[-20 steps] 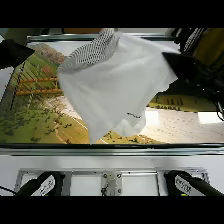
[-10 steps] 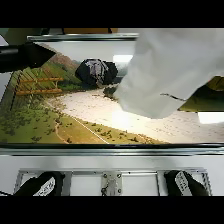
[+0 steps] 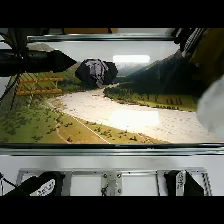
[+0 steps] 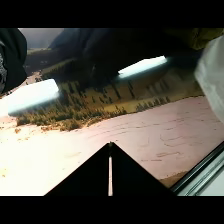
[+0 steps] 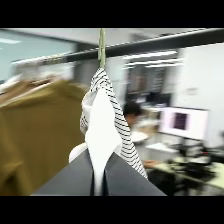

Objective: Fold the clothes and pants, and hang the long-sleeved shirts on hangers.

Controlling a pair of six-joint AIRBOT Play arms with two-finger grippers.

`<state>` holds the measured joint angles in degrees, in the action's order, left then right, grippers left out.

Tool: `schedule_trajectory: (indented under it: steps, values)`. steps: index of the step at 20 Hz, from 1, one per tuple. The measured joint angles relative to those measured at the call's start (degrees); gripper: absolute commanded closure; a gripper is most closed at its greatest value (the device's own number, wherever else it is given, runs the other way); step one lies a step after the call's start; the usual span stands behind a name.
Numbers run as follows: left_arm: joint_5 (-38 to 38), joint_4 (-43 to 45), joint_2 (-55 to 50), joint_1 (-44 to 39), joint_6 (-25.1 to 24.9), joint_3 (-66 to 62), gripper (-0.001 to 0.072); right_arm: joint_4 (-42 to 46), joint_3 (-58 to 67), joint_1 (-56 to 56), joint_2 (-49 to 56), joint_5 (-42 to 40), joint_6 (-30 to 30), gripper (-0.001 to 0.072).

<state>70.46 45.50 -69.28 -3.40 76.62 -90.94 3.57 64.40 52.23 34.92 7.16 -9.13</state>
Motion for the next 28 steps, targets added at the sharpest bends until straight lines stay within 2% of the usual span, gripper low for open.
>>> schedule_trajectory:
  steps: [3,8,15,28]
  values:
    - [-0.1,-0.1,-0.7,-0.3,-0.2,0.0,0.0695,0.9,1.7,0.4,0.5,-9.4,2.2,0.0700]
    - [-0.1,-0.1,-1.1,-0.4,-0.2,0.0,0.0695,4.2,8.9,0.5,5.2,-14.6,4.3,0.0700]
    - [0.0,-0.1,-1.1,-0.4,-0.2,0.0,0.0695,5.7,15.6,0.6,9.6,-16.2,4.7,0.0700]
    - [0.1,0.0,-1.1,-0.4,-0.3,0.0,0.0695,5.9,17.4,1.4,11.5,-17.4,4.9,0.0699]
